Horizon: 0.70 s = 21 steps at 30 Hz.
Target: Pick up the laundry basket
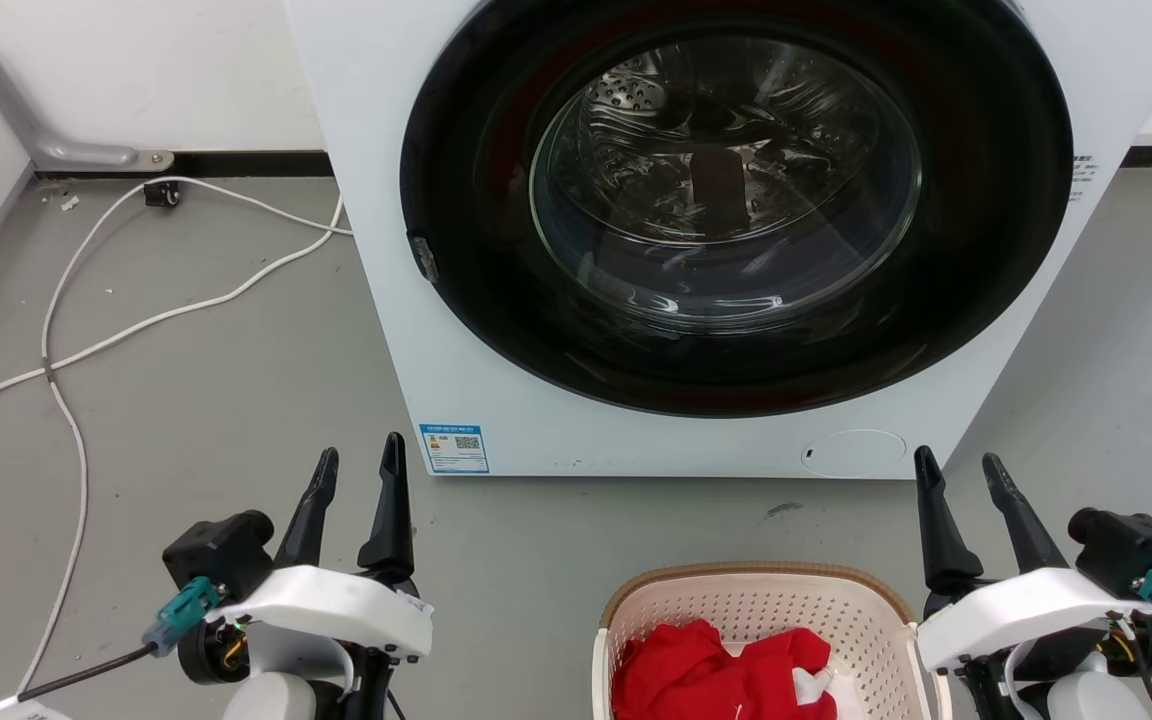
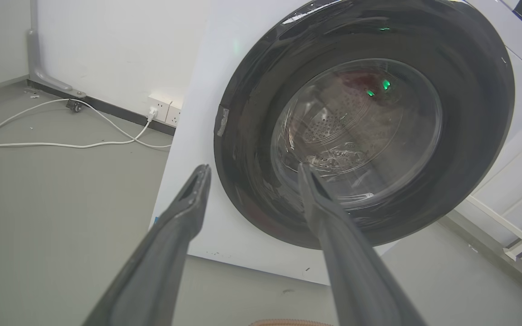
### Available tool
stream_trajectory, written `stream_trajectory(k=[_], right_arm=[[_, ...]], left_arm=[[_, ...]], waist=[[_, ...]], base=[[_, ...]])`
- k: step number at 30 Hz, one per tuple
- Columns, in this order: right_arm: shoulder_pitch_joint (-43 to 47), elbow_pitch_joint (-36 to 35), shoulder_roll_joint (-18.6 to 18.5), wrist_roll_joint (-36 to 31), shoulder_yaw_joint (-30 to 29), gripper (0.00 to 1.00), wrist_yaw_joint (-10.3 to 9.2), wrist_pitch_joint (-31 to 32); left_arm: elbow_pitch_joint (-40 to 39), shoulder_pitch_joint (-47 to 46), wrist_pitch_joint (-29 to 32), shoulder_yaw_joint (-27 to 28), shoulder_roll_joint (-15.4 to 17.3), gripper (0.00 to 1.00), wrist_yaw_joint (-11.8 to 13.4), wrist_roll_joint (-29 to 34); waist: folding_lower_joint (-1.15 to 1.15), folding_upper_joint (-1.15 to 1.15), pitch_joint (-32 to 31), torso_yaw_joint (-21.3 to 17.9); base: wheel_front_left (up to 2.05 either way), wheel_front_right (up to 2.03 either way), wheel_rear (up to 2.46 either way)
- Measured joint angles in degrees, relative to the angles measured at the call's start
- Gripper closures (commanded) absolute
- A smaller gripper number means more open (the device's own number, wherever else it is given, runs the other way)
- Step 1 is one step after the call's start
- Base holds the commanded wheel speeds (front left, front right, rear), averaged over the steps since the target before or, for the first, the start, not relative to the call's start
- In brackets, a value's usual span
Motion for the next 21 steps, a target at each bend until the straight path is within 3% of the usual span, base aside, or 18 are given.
stream_trajectory(k=[21], right_arm=[[-0.1,1.3,0.3,-12.6,-1.5,0.00,0.00,-0.7]], left_arm=[[2.2,-0.3,-2.7,-1.1,0.0,0.00,1.6,12.2]], waist=[[0.00,0.00,0.0,0.1]], base=[[0.00,0.00,0.00]])
